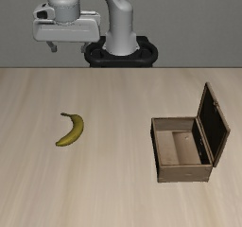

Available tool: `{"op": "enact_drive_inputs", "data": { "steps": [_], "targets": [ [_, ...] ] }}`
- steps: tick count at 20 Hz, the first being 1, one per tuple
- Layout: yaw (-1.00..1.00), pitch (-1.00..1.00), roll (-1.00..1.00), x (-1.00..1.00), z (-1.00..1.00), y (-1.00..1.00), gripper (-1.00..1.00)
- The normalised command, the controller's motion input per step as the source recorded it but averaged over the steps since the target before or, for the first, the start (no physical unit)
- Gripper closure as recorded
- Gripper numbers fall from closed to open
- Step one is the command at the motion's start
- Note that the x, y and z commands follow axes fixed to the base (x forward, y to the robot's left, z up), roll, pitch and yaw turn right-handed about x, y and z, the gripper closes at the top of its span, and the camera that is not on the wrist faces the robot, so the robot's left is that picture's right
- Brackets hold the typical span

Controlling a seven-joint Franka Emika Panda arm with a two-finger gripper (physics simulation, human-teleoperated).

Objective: Pick up the banana and place it in the box

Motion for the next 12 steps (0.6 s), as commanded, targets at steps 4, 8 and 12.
{"op": "enact_drive_inputs", "data": {
  "steps": [4,8,12],
  "targets": [
    [0.00,0.00,0.00,1.00,0.00,0.00,-1.00],
    [0.00,0.00,0.00,0.50,-0.25,0.25,-1.00],
    [0.00,0.00,0.00,0.00,-1.00,0.00,-1.00]
  ]
}}
